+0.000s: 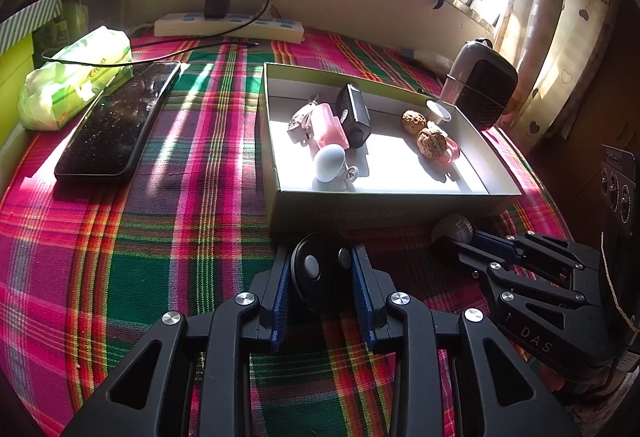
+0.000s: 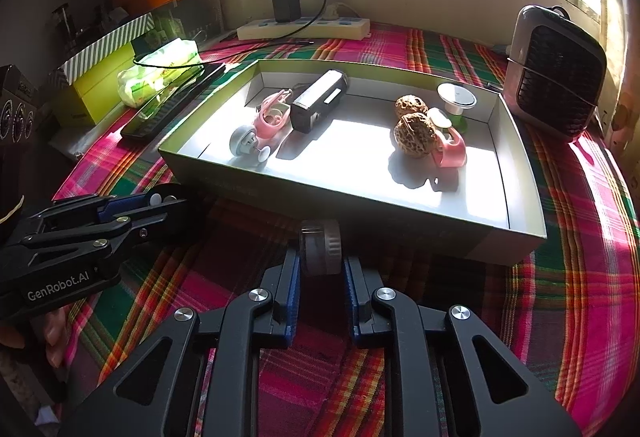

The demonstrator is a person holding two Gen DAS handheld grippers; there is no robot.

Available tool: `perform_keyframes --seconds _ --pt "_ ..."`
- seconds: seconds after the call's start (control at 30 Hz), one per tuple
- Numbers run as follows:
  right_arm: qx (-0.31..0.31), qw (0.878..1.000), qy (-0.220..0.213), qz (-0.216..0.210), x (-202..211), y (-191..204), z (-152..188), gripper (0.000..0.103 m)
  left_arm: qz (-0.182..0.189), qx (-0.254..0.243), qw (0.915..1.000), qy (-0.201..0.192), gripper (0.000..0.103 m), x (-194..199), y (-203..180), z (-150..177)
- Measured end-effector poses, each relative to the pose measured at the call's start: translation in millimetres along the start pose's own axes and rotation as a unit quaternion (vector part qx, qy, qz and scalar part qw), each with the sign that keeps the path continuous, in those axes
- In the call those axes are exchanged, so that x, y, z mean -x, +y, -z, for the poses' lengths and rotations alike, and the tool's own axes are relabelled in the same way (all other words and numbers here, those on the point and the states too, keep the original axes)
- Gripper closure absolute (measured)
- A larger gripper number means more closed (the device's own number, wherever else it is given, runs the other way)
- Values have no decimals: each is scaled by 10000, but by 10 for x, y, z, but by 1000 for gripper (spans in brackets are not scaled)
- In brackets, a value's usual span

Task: Organize objects
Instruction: 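Close the left gripper on the black disc while the right gripper closes on the white roll, then carry the black disc and the white roll into the box with both grippers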

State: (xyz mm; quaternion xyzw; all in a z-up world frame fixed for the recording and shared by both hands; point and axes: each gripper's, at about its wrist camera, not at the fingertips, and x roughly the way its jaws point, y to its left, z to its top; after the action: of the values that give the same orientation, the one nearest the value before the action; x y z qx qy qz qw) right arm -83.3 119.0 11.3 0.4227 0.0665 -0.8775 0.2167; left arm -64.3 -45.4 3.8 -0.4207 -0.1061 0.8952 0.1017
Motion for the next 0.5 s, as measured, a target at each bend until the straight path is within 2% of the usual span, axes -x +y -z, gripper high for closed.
perform_keyframes --seconds 0.5 --pt "-57 10000 -19 -19 5 3 10 83 -9 2 10000 -6 78 4 -9 -3"
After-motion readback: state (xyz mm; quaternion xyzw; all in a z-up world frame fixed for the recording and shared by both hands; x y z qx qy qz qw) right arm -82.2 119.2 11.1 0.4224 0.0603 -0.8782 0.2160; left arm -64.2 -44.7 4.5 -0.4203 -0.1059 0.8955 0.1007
